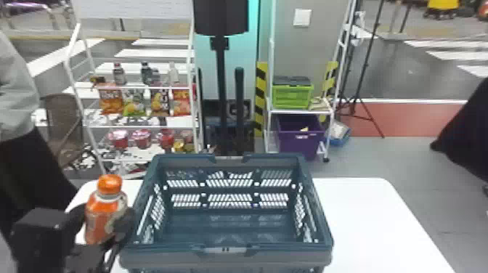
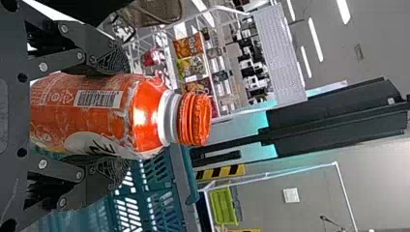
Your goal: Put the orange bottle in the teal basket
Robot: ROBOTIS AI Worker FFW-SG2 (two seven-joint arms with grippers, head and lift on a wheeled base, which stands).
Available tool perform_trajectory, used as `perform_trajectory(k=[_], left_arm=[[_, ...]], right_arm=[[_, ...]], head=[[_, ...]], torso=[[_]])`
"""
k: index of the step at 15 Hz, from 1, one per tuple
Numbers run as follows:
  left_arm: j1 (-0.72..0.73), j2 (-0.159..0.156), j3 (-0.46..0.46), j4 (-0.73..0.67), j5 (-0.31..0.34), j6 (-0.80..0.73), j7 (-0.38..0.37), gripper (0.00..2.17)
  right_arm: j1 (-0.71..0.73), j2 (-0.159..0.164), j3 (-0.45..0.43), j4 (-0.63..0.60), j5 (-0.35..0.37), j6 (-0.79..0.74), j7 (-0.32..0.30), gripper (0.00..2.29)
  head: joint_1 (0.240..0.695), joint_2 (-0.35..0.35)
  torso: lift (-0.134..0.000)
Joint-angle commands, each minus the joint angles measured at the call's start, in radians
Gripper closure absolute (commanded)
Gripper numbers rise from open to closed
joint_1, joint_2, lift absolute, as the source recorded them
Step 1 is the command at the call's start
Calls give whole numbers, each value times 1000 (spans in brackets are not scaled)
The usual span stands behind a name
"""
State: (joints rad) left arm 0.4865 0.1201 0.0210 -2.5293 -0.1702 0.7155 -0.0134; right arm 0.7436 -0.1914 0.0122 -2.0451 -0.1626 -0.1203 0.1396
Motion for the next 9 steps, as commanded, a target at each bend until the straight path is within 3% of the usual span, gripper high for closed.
perform_trajectory(k=[1,5,9], left_arm=[[-74,9,-21,-5,1,42,-14,616],[-221,42,-50,69,5,81,-69,616],[-359,96,-107,201,11,81,-203,616]], right_arm=[[5,7,2,3,11,0,0,124],[17,18,2,0,28,0,0,124],[31,24,0,-1,41,0,-2,124]], head=[[499,0],[499,0],[499,0]], torso=[[0],[0],[0]])
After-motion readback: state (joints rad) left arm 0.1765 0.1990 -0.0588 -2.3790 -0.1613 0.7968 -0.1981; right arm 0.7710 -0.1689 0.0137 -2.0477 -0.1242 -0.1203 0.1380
